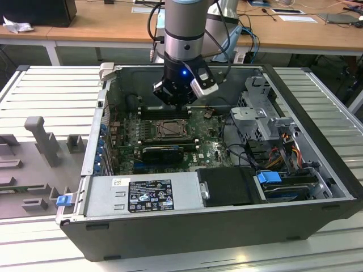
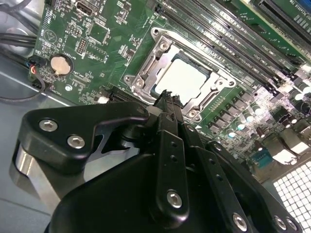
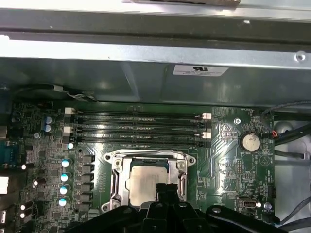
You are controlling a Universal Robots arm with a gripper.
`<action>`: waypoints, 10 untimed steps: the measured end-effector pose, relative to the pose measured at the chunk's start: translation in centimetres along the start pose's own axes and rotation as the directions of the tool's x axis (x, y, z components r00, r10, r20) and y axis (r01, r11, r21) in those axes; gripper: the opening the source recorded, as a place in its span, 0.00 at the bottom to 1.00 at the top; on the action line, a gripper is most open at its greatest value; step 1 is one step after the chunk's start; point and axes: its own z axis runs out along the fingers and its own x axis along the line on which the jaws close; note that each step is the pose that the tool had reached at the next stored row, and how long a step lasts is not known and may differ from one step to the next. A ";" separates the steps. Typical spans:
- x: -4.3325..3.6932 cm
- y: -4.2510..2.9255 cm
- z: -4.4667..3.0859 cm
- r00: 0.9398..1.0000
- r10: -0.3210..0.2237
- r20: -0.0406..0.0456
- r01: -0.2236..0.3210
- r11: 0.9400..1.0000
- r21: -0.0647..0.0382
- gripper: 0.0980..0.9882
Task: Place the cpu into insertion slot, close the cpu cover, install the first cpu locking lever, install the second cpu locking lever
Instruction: 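Install the second cpu locking lever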
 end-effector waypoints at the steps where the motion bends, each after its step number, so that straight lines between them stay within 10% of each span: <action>1: -0.01 0.00 -0.17 1.000 0.000 0.000 0.000 1.000 0.000 0.01; 10: -0.01 -0.22 -0.31 1.000 0.000 0.000 0.000 1.000 0.000 0.01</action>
